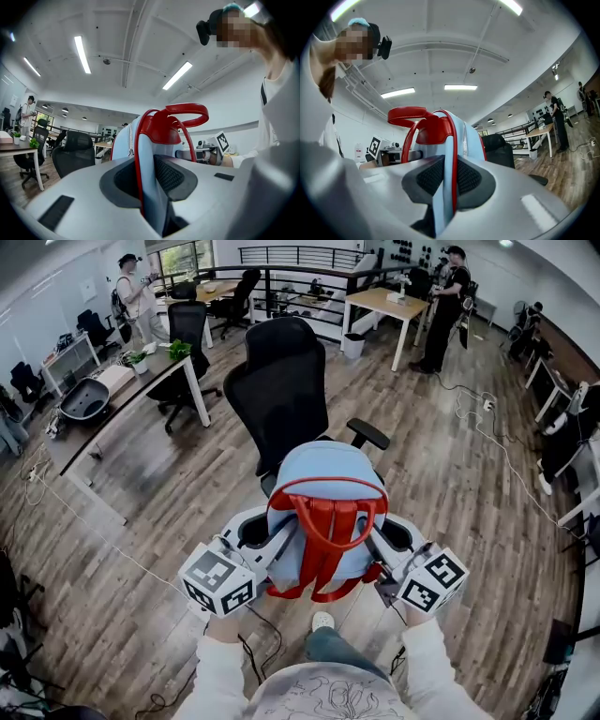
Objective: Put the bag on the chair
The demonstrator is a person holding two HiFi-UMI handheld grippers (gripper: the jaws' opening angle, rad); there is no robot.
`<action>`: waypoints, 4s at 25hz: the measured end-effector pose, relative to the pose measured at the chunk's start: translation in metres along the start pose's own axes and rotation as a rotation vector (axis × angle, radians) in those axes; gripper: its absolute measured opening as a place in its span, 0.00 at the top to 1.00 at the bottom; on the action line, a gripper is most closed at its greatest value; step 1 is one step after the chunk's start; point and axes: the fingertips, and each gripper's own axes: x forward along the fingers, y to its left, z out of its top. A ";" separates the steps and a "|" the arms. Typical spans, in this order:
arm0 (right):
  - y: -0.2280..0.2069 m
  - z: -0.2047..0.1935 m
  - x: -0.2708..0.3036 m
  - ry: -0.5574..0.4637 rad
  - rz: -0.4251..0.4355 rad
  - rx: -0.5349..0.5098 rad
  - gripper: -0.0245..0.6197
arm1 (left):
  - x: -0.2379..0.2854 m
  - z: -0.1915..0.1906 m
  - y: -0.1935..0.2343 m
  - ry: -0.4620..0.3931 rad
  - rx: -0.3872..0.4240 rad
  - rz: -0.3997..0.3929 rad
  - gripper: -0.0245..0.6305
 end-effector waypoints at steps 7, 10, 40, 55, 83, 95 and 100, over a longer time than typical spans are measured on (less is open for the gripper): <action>-0.068 0.029 0.037 -0.006 0.041 -0.028 0.86 | 0.064 0.021 0.038 -0.028 0.015 0.032 0.82; -0.085 0.035 0.048 -0.013 0.046 -0.032 0.86 | 0.081 0.027 0.050 -0.030 0.025 0.038 0.82; -0.221 0.024 0.178 -0.003 -0.099 -0.002 0.86 | 0.209 0.016 0.210 0.024 -0.003 -0.084 0.82; -0.308 -0.011 0.237 0.069 -0.234 0.055 0.86 | 0.293 -0.023 0.293 0.118 -0.079 -0.210 0.82; -0.383 -0.166 0.254 0.387 -0.296 0.196 0.85 | 0.342 -0.187 0.346 0.399 -0.231 -0.237 0.82; -0.410 -0.245 0.239 0.531 -0.276 0.204 0.85 | 0.353 -0.271 0.343 0.522 -0.221 -0.230 0.81; -0.417 -0.275 0.236 0.591 -0.279 0.176 0.85 | 0.354 -0.304 0.345 0.573 -0.211 -0.232 0.81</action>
